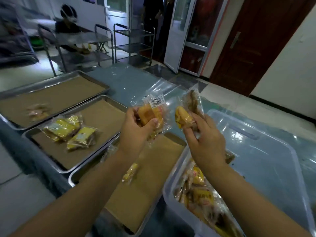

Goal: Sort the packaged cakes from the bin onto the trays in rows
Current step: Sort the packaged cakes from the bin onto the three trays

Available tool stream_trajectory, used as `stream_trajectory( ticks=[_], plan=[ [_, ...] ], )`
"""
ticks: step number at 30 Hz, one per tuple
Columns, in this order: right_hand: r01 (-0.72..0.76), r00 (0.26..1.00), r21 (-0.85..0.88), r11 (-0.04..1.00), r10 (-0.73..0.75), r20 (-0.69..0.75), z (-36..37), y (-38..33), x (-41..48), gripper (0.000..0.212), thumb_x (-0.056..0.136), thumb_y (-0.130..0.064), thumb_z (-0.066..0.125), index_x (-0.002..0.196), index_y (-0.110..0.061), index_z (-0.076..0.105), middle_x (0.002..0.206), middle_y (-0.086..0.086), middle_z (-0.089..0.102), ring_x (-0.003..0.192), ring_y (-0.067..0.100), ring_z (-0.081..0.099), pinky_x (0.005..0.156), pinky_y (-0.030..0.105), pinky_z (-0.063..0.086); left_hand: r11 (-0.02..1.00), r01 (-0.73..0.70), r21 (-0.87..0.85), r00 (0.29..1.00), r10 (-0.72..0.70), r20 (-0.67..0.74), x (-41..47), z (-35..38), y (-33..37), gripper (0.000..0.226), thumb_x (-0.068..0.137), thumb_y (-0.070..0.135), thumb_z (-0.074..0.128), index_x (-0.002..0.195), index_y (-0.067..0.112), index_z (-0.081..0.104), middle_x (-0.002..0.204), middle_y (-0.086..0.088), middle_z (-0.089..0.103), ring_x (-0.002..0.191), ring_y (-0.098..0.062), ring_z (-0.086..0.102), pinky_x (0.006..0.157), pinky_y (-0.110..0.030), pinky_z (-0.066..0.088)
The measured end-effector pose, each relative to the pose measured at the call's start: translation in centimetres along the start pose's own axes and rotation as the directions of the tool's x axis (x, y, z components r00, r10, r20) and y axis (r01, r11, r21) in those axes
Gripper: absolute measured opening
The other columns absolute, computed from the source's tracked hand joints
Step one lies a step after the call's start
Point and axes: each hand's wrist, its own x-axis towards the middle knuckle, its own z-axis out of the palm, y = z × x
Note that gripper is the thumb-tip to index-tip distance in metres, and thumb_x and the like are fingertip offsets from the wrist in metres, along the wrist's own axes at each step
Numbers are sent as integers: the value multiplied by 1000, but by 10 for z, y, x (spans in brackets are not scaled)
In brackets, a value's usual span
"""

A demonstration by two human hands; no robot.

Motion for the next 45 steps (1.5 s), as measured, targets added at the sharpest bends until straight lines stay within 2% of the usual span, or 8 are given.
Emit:
stream_trajectory(
  ticks=[8, 12, 18, 25, 28, 35, 41, 45],
  plan=[
    [-34, 972, 24, 999, 27, 234, 112, -116, 6, 28, 86, -38, 59, 113, -31, 61, 101, -6, 62, 83, 16, 59, 63, 24, 39, 977, 181, 114, 984, -178, -30, 26, -154, -62, 48, 63, 51, 73, 104, 38, 51, 90, 17, 65, 80, 2, 63, 69, -29, 52],
    [-56, 940, 1, 998, 52, 338, 179, -170, -2, 23, 86, -39, 59, 105, -29, 64, 91, -7, 61, 79, 14, 58, 59, 24, 38, 950, 269, 159, 963, -267, -34, 40, -234, -99, 49, 69, 38, 77, 109, 28, 50, 93, 8, 64, 83, -6, 63, 74, -36, 53],
    [-82, 895, 20, 996, 65, 442, 257, -236, -12, 29, 85, -37, 61, 113, -28, 64, 97, -7, 61, 79, 9, 54, 59, 20, 35, 908, 361, 210, 932, -358, -54, 60, -329, -129, 42, 67, 47, 74, 98, 49, 45, 94, 12, 65, 84, -6, 63, 72, -33, 53],
    [-71, 838, 84, 994, 14, 545, 341, -287, 9, 32, 86, -40, 58, 115, -28, 62, 102, -8, 59, 88, 13, 57, 70, 28, 44, 872, 441, 212, 896, -416, -154, 94, -400, -151, 44, 72, 35, 77, 99, 44, 43, 94, 15, 62, 83, -1, 61, 66, -22, 48],
    [-68, 822, 138, 988, -23, 569, 378, -306, 28, 32, 86, -40, 59, 116, -28, 62, 105, -8, 59, 89, 13, 57, 77, 32, 48, 854, 460, 242, 885, -420, -201, 116, -429, -160, 41, 71, 39, 76, 97, 45, 46, 93, 15, 63, 83, -2, 61, 71, -29, 52],
    [-17, 842, 194, 981, -91, 532, 475, -352, 84, 32, 85, -42, 60, 115, -30, 63, 98, -11, 60, 85, 9, 55, 65, 22, 38, 821, 482, 305, 873, -419, -251, 207, -493, -182, 42, 74, 35, 75, 105, 39, 48, 91, 13, 65, 78, -3, 64, 70, -34, 57],
    [-40, 819, 160, 986, -59, 571, 547, -374, 138, 37, 85, -45, 57, 120, -33, 59, 103, -12, 59, 85, 12, 59, 66, 26, 44, 789, 525, 319, 850, -467, -244, 288, -529, -207, 41, 73, 41, 73, 104, 38, 47, 95, 10, 64, 82, -14, 66, 73, -43, 57],
    [-18, 795, 125, 992, -62, 603, 586, -387, 163, 38, 87, -46, 56, 123, -32, 57, 108, -11, 58, 86, 12, 58, 63, 24, 40, 765, 533, 361, 846, -473, -246, 323, -549, -222, 40, 75, 48, 70, 101, 48, 40, 90, 18, 61, 79, -5, 62, 67, -34, 55]
  ],
)
